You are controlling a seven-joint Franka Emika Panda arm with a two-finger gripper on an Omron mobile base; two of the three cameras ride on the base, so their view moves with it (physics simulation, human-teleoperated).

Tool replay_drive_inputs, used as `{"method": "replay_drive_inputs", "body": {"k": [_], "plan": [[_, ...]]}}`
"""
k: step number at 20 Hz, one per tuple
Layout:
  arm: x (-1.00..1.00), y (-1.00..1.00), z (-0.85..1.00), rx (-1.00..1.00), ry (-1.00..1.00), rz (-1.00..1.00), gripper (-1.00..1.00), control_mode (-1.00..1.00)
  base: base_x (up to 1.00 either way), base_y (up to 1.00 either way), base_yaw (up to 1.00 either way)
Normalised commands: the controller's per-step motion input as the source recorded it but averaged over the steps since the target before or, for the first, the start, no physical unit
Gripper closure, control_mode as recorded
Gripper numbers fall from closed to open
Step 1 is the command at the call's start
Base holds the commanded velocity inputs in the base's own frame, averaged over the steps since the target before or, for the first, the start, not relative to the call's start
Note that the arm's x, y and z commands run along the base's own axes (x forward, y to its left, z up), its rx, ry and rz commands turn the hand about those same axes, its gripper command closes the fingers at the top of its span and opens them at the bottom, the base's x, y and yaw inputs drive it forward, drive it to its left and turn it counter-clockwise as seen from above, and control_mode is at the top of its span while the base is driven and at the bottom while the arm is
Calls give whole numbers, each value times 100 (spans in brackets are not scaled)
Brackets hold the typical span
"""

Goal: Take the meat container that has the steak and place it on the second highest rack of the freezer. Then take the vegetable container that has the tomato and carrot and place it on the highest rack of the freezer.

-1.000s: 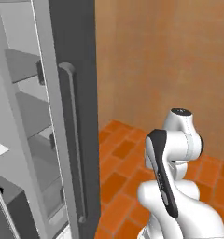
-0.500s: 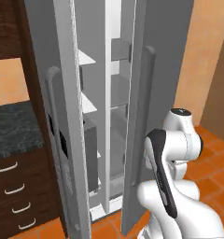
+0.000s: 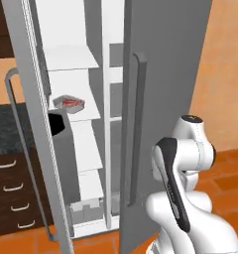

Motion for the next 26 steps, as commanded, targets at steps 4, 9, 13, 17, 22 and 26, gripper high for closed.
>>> {"method": "replay_drive_inputs", "body": {"k": [4, 9, 13, 17, 22, 26], "plan": [[0, 0, 0, 0, 0, 0, 100, 100, -21, 40, 71], [0, 0, 0, 0, 0, 0, 100, 100, 4, 10, 50], [0, 0, 0, 0, 0, 0, 100, 100, 83, 1, 1], [0, 0, 0, 0, 0, 0, 100, 100, 23, 34, 25], [0, 0, 0, 0, 0, 0, 100, 100, 0, 9, 22], [0, 0, 0, 0, 0, 0, 100, 100, 37, 0, 29]]}}
